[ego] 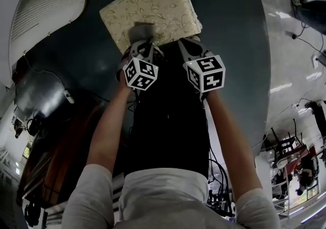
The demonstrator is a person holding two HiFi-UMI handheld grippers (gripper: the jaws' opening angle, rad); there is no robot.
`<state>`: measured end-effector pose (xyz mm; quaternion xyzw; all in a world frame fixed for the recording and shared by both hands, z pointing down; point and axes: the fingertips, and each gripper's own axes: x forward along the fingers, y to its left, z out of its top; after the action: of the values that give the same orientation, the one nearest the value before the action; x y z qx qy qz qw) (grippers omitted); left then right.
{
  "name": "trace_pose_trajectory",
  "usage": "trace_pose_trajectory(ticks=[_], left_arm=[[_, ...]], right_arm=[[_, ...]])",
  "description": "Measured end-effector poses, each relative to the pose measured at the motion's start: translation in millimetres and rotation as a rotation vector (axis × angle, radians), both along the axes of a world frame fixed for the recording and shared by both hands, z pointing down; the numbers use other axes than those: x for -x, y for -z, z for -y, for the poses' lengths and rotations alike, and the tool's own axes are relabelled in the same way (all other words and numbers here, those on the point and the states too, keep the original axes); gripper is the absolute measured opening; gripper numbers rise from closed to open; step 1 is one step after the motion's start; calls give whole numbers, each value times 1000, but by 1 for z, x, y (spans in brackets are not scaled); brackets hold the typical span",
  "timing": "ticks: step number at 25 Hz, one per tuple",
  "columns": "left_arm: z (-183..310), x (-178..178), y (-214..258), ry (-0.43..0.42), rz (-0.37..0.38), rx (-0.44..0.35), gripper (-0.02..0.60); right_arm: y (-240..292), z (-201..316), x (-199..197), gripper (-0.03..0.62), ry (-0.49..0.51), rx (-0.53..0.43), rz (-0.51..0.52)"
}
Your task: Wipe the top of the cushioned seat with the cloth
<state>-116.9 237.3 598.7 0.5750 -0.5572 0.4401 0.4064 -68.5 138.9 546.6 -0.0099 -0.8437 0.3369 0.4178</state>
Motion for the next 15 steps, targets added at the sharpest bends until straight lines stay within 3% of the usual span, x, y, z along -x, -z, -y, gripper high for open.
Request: trace_pose_trajectory(ticks=[6, 15], left_arm=[[16, 28, 6, 131, -9, -13, 37], [27, 55, 7, 150, -33, -23, 37]], right_arm=[[7, 16, 9, 9, 26, -14, 18], [1, 32, 19, 9, -61, -13, 10]])
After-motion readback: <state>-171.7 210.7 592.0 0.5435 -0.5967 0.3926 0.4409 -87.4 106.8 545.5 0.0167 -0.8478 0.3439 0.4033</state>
